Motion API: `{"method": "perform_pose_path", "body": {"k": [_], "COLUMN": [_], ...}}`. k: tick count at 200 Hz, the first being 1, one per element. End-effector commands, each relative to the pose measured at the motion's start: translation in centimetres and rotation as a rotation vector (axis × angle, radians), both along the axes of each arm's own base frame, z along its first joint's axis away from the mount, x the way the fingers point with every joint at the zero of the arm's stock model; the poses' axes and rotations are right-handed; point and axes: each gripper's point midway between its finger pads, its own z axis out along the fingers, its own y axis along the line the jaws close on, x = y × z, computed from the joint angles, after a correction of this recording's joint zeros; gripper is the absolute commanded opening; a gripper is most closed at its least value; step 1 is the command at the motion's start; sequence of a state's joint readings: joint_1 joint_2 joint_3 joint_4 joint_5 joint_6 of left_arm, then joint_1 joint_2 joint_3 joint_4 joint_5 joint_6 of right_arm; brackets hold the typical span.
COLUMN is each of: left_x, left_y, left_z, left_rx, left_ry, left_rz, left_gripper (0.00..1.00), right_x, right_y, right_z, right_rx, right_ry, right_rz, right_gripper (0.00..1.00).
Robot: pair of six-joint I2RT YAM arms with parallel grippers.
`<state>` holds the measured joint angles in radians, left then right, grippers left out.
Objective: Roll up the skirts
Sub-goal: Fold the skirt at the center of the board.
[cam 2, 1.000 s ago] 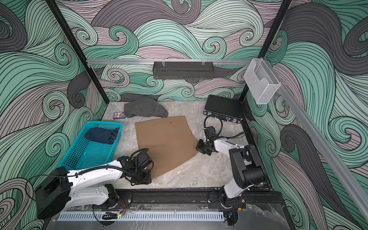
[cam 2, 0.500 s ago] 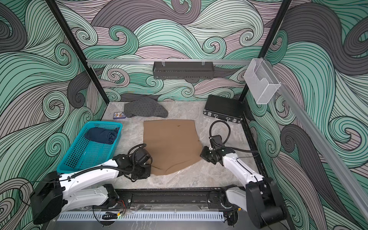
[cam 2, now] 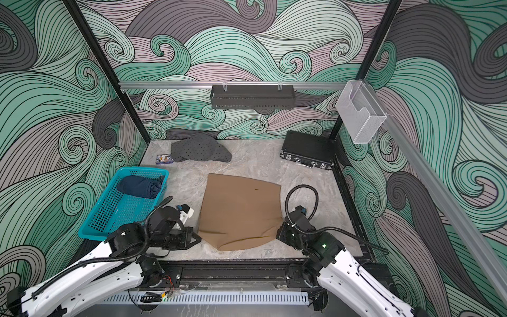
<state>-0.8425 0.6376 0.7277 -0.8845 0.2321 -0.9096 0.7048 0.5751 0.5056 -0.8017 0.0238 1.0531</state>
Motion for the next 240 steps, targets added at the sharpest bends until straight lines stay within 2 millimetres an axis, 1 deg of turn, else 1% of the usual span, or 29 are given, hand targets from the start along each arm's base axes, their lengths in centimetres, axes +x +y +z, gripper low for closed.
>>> {"method": "perform_pose_path", "body": {"k": [1, 18, 30, 41, 54, 64, 78, 90, 100, 105, 108, 114, 126, 144, 153, 158, 165, 169, 176, 184, 188, 192, 197, 203, 213, 222, 233, 240], "left_x": [1.8, 4.2, 6.5, 8.9, 11.7, 13.7, 16.8, 19.5, 21.5, 22.5, 23.0, 24.0, 25.9, 29.1, 30.7, 31.7, 33.1, 34.0, 35.5, 37.2, 38.0, 38.7, 39.3, 39.9, 39.9, 39.6, 38.8, 38.2], "left_y": [0.9, 0.8, 0.6, 0.9, 1.1, 1.5, 2.1, 2.7, 2.9, 3.1, 3.1, 3.2, 3.5, 3.6, 3.7, 3.9, 4.4, 4.7, 5.2, 5.9, 6.0, 6.3, 6.5, 6.4, 6.4, 6.5, 6.7, 6.9], "left_z": [2.9, 4.2, 4.8, 5.0, 4.8, 4.3, 3.8, 3.3, 3.1, 2.2, 2.1, 2.1, 1.1, -1.0, -2.0, -2.4, -3.3, -3.6, -3.9, -4.1, -4.0, -3.8, -3.6, -3.1, -2.5, -1.8, -1.5, -1.7], "left_rx": [0.029, 0.067, 0.071, 0.075, 0.065, 0.058, 0.073, 0.081, 0.08, 0.091, 0.087, 0.077, 0.09, 0.094, 0.085, 0.091, 0.1, 0.101, 0.106, 0.101, 0.098, 0.094, 0.09, 0.076, 0.084, 0.1, 0.12, 0.124], "left_ry": [-0.052, -0.049, -0.041, -0.027, 0.01, 0.057, 0.066, 0.081, 0.097, 0.137, 0.155, 0.182, 0.233, 0.283, 0.315, 0.317, 0.333, 0.335, 0.333, 0.332, 0.324, 0.318, 0.321, 0.317, 0.317, 0.294, 0.266, 0.254], "left_rz": [0.073, 0.12, 0.164, 0.216, 0.267, 0.306, 0.345, 0.371, 0.381, 0.394, 0.399, 0.394, 0.41, 0.42, 0.432, 0.444, 0.466, 0.476, 0.498, 0.522, 0.528, 0.535, 0.541, 0.535, 0.525, 0.508, 0.498, 0.493], "left_gripper": [0.0, 0.0, 0.0, 0.0, 0.0, 0.0, 0.0, 0.0, 0.0, 0.0, 0.0, 0.0, 0.0, 0.0, 0.0, 0.0, 0.06, 0.07, 0.13, 0.24, 0.3, 0.39, 0.48, 0.55, 0.62, 0.68, 0.72, 0.73], "right_x": [1.9, 4.0, 5.6, 7.1, 9.1, 10.6, 12.8, 14.6, 16.0, 16.6, 17.0, 17.7, 19.1, 21.5, 22.6, 23.2, 24.2, 24.7, 25.5, 26.6, 27.0, 27.5, 27.8, 28.2, 28.3, 27.9, 26.9, 26.0], "right_y": [-1.2, -1.0, -0.7, -0.2, 0.5, 0.8, 1.1, 1.0, 1.7, 1.9, 2.2, 2.6, 3.0, 3.3, 3.1, 3.0, 2.6, 2.3, 1.8, 1.2, 0.9, 0.7, 0.6, 0.7, 1.1, 1.5, 2.1, 2.2], "right_z": [3.0, 5.3, 6.4, 7.0, 7.0, 6.4, 5.4, 4.1, 3.2, 2.8, 2.5, 2.1, 1.4, 0.2, -0.5, -0.8, -1.4, -1.6, -1.8, -1.8, -1.7, -1.5, -1.2, -0.5, 0.6, 1.0, 0.8, 0.2], "right_rx": [-0.104, -0.182, -0.224, -0.239, -0.223, -0.205, -0.199, -0.214, -0.183, -0.167, -0.158, -0.141, -0.13, -0.103, -0.1, -0.098, -0.099, -0.098, -0.08, -0.059, -0.054, -0.051, -0.047, -0.036, -0.039, -0.063, -0.074, -0.08], "right_ry": [-0.088, -0.154, -0.181, -0.187, -0.171, -0.146, -0.106, -0.065, -0.029, -0.008, 0.005, 0.026, 0.053, 0.1, 0.123, 0.134, 0.147, 0.157, 0.169, 0.173, 0.17, 0.163, 0.155, 0.141, 0.107, 0.092, 0.09, 0.101], "right_rz": [-0.029, -0.013, -0.002, 0.009, 0.016, 0.014, 0.015, 0.01, 0.019, 0.021, 0.024, 0.032, 0.039, 0.032, 0.018, 0.009, -0.01, -0.022, -0.045, -0.069, -0.079, -0.085, -0.087, -0.08, -0.04, 0.005, 0.073, 0.101], "right_gripper": [0.0, 0.04, 0.06, 0.07, 0.07, 0.07, 0.07, 0.07, 0.08, 0.08, 0.08, 0.1, 0.13, 0.16, 0.22, 0.26, 0.3, 0.3, 0.32, 0.34, 0.34, 0.34, 0.35, 0.36, 0.4, 0.47, 0.52, 0.53]}}
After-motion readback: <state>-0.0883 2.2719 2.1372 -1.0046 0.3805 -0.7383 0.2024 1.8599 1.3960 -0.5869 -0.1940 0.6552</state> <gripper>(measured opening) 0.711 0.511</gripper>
